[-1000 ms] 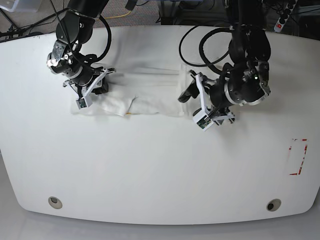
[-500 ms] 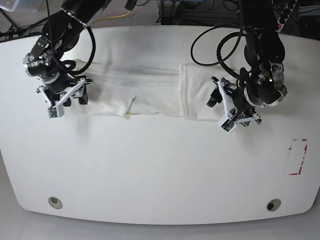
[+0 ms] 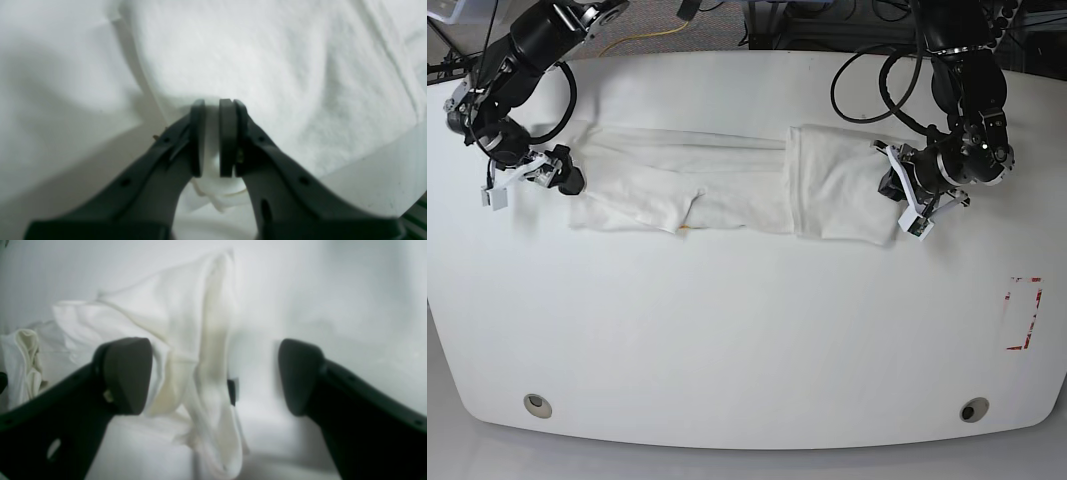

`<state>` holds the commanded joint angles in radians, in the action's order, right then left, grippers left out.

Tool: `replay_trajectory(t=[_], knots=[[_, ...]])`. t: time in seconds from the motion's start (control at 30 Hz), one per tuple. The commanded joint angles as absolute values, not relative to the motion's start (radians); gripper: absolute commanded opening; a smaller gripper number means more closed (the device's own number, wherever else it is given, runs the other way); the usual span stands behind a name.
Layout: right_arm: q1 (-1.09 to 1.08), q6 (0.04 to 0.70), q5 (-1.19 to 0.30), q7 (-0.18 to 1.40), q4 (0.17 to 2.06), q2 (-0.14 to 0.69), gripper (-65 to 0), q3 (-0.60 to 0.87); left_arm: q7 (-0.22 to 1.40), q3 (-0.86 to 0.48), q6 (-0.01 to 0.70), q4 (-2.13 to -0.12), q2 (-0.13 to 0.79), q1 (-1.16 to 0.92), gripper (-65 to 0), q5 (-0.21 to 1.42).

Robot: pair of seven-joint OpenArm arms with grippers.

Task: Fold the T-shirt properly
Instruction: 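Grasp both ends of the strip and fold them toward the middle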

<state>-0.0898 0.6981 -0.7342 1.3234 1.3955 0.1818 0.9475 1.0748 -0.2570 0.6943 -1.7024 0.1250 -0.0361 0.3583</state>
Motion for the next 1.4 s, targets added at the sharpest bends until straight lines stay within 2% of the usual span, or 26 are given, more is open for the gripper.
replay_trajectory(t=[0.27, 0.33, 0.4, 0.47, 0.63, 0.67, 0.87, 1.0, 1.07, 1.23, 1.4], knots=[[-0.073, 0.698, -0.733, 1.319, 1.44, 0.094, -8.4, 0.825, 1.073, -0.257, 0.694, -1.632, 0.127, -0.033, -59.4, 0.358], [-0.073, 0.698, -0.733, 1.302, 1.449, 0.071, -10.9, 0.825, 1.072, -0.257, 0.694, -1.615, 0.127, -0.033, -59.4, 0.358], [-0.071, 0.698, -0.731, 1.277, 1.44, 0.068, -18.5, 0.825, 1.072, -0.257, 0.696, -1.606, 0.128, -0.033, -59.4, 0.358], [-0.07, 0.698, -0.731, 1.254, 1.44, 0.07, -29.6, 0.819, 1.072, -0.257, 0.696, -1.606, 0.128, -0.036, -59.4, 0.358], [-0.053, 0.698, -0.731, 1.245, 1.452, 0.073, -62.6, 0.814, 1.072, -0.257, 0.696, -1.606, 0.124, -0.036, -59.4, 0.358], [-0.051, 0.698, -0.731, 1.245, 1.468, 0.073, -65.0, 0.814, 1.072, -0.257, 0.696, -1.606, 0.122, -0.036, -59.4, 0.358], [-0.03, 0.698, -0.739, 1.297, 1.647, 0.076, -65.0, 0.812, 1.069, -0.255, 0.696, -1.603, 0.107, -0.036, -59.4, 0.358], [-0.021, 0.698, -0.745, 1.331, 1.799, 0.05, -65.0, 0.759, 1.01, -0.245, 0.696, -1.56, 0.073, -0.035, -59.4, 0.358], [-0.002, 0.698, -0.794, 1.343, 1.871, 0.031, -65.0, 0.73, 0.98, -0.206, 0.694, -1.538, 0.073, -0.036, -59.4, 0.358], [0.021, 0.698, -0.874, 1.346, 1.936, -0.024, -65.0, 0.61, 0.938, -0.13, 0.69, -1.521, 0.042, -0.05, -59.4, 0.358], [0.022, 0.698, -0.928, 1.346, 1.906, -0.113, -65.0, 0.512, 0.924, -0.122, 0.69, -1.514, 0.022, -0.058, -59.4, 0.357]])
